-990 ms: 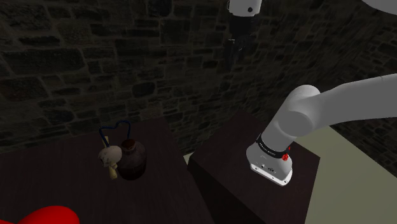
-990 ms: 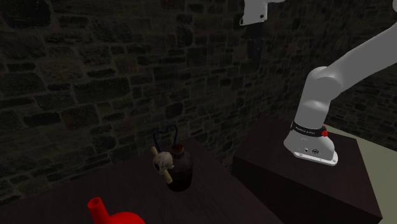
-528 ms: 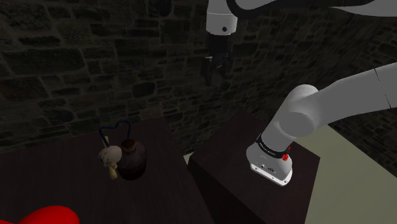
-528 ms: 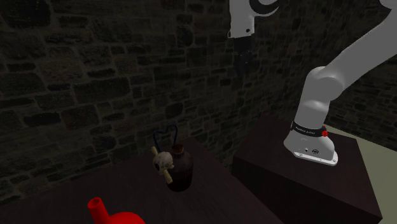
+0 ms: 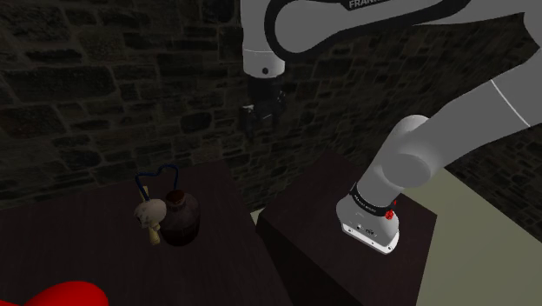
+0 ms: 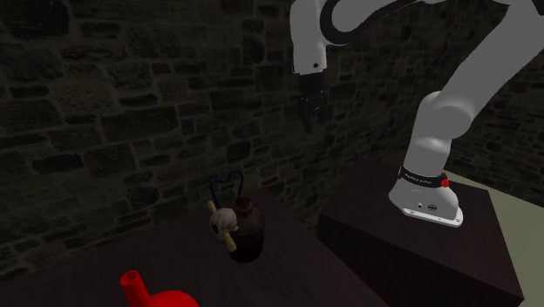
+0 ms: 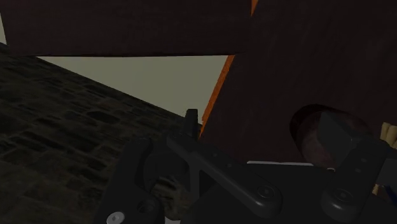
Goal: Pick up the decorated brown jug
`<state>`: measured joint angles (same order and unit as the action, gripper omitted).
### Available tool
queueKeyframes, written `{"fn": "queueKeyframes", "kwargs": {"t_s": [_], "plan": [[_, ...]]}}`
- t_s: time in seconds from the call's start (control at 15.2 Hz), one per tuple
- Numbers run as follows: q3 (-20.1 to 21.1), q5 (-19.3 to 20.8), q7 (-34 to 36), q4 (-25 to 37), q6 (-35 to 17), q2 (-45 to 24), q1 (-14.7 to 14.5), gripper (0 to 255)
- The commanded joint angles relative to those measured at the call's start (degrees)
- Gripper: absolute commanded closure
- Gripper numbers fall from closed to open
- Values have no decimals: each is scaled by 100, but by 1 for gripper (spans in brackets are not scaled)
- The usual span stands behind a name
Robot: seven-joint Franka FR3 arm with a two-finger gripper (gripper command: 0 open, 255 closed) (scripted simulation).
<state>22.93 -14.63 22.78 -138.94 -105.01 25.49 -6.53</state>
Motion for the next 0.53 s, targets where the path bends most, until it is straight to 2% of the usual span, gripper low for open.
{"fn": "queueKeyframes", "kwargs": {"t_s": [0.0, 0.46], "plan": [[220, -55, 253, 111, -283, -369, -33, 0], [870, 179, 1190, 768, -1153, -1873, -101, 0]]}}
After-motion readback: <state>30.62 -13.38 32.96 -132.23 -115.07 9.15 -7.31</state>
